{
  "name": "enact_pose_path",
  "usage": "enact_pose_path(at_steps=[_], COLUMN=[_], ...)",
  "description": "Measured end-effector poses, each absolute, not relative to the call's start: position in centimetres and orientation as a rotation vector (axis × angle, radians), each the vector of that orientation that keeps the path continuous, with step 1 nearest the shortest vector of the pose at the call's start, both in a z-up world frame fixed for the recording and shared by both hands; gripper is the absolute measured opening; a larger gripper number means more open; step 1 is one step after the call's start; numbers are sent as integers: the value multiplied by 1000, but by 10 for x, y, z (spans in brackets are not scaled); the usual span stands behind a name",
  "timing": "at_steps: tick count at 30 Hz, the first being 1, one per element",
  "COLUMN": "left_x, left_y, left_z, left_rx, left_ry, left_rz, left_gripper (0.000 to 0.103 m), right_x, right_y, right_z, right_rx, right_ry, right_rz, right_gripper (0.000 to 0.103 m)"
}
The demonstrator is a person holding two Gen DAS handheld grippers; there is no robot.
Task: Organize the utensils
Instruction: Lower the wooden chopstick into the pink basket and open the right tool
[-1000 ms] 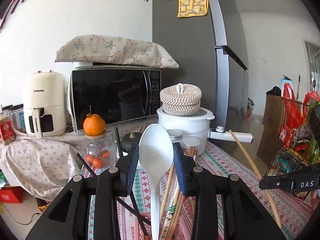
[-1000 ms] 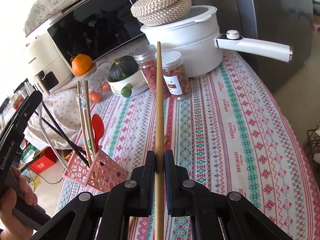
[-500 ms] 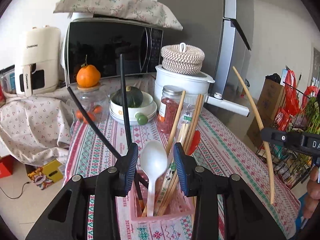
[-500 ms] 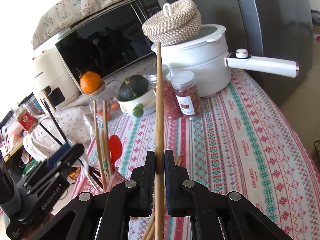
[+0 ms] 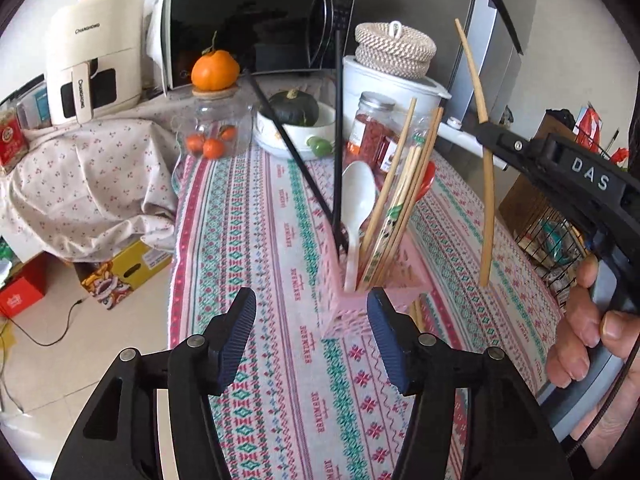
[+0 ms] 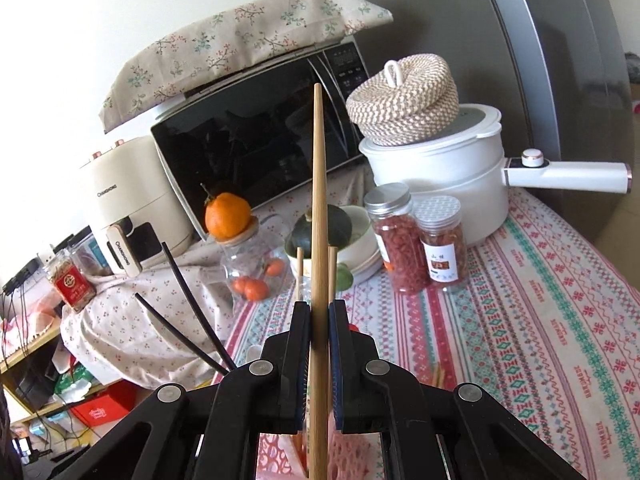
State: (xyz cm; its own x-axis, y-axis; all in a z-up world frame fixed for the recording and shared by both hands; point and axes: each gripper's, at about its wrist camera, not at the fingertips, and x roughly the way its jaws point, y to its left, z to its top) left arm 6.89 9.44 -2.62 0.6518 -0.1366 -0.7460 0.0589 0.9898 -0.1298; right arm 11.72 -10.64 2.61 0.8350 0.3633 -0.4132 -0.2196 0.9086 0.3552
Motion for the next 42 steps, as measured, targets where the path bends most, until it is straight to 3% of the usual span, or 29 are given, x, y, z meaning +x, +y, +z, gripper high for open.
enact_pose_path(at_steps=[21, 29, 34, 40, 42], left_x=[70, 75, 73, 75, 75], left_y=[136, 135, 125, 110, 106], left_z=[-50, -63, -65, -73, -76], left_rx=[-109, -136, -140, -146, -151], left_ry=[953, 1010, 1038, 1086, 1103], left_rz=[-58, -64, -80, -92, -94], left_gripper=[61, 61, 61, 73, 83], right_x=[131, 111, 100, 110, 116], right_y=[-28, -37, -67, -105, -114], right_z=[-15, -18, -4, -9, -19], right_rx=[150, 243, 290, 274, 257], right_ry=[348, 465, 518, 660, 725], right_rz=[-29, 69, 116, 143, 151], right_gripper=[7, 23, 42, 67, 69])
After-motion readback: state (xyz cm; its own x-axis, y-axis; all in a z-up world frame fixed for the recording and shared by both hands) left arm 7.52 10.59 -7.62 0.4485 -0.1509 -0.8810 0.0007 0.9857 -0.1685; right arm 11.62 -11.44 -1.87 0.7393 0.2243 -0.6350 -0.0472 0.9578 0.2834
